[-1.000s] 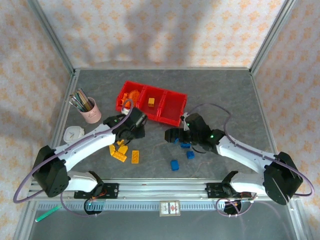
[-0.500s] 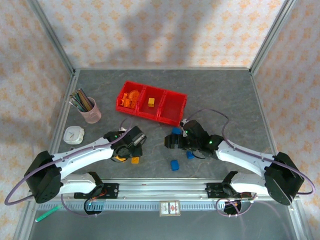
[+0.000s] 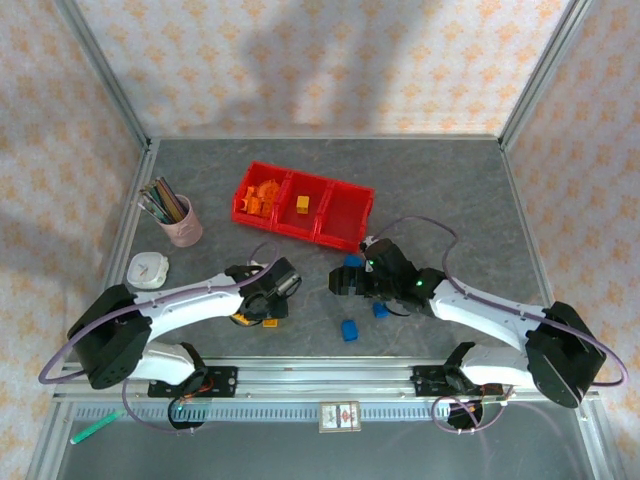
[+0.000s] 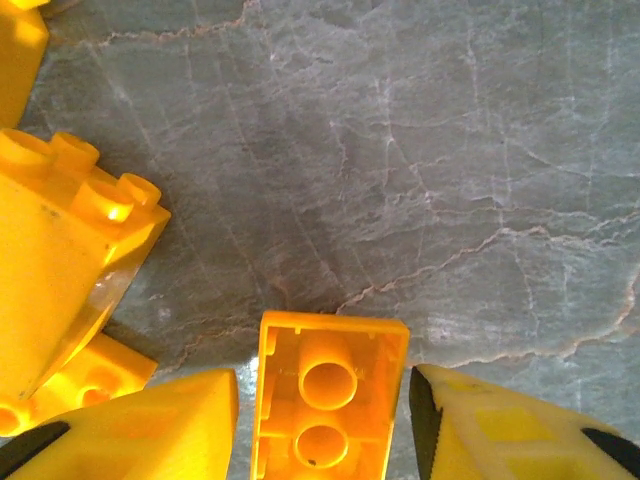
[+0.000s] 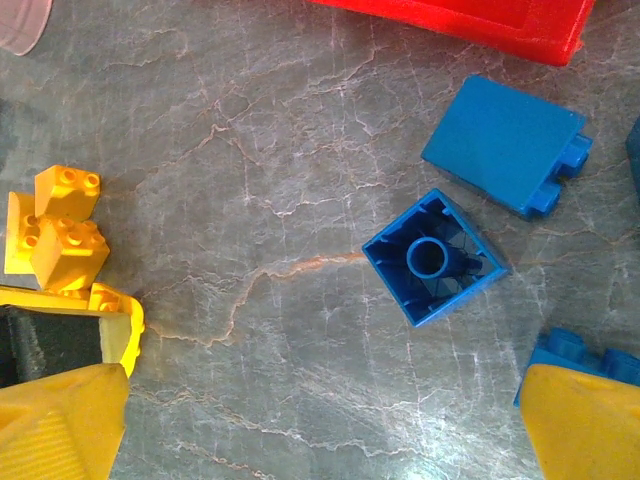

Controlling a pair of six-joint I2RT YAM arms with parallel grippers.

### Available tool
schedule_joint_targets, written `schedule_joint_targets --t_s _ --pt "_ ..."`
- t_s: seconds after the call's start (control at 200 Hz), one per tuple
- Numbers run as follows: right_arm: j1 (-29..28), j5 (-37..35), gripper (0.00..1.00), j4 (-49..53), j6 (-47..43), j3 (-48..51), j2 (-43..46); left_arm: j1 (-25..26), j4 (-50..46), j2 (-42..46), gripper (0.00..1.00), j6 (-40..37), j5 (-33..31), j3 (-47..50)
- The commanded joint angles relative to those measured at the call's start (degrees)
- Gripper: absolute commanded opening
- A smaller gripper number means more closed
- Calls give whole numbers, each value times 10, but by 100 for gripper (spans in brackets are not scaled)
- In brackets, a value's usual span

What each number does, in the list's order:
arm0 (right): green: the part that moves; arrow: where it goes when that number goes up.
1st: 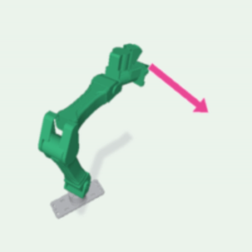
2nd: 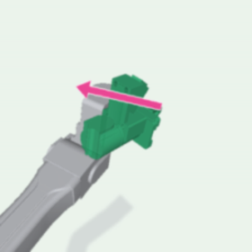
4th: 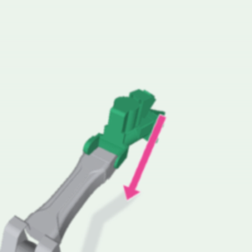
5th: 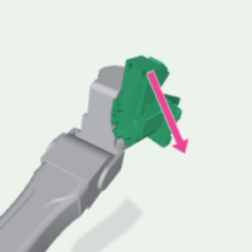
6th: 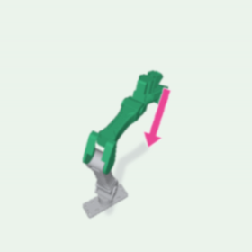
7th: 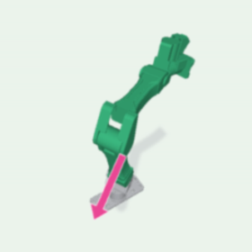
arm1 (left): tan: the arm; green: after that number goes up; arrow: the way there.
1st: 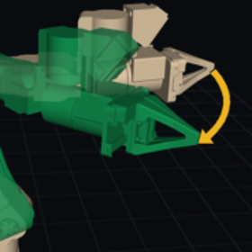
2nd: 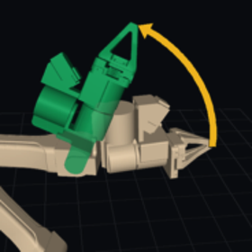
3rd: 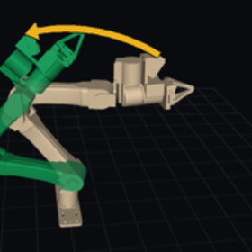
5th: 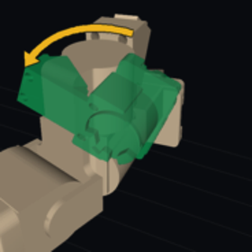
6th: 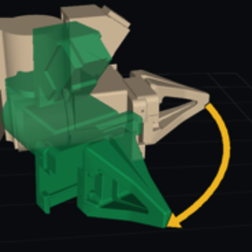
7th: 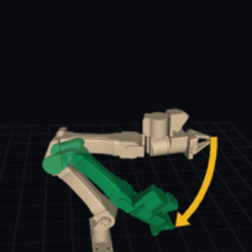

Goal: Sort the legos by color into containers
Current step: Pick up the lego from the middle-left of the table, then place the lego in the container.

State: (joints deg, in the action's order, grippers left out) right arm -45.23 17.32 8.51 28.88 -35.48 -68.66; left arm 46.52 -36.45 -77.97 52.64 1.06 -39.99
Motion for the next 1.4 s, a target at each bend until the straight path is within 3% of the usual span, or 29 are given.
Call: schedule_joint_targets --t_s 0.0,0.255,0.586,0.851,1.041,1.261,1.396 --pt "-2 -19 100 -6 -4 -14 -7 3 23 -7 49 4 -11 11" --pt "-2 -27 100 1 -7 -19 -2 3 0 -10 38 -6 -31 -11" --pt "41 -36 100 36 -10 -63 31 -14 -75 -5 37 -69 -118 -142" --pt "122 -4 100 48 -23 -100 27 -97 -52 -140 37 -216 -142 -350" --pt "141 1 100 45 -18 -94 33 -140 -17 -267 36 -290 -118 -489" --pt "149 3 100 42 -10 -81 37 -173 -3 -398 36 -330 -81 -626" --pt "150 2 100 39 -10 -78 35 -183 5 -443 35 -336 -54 -660"
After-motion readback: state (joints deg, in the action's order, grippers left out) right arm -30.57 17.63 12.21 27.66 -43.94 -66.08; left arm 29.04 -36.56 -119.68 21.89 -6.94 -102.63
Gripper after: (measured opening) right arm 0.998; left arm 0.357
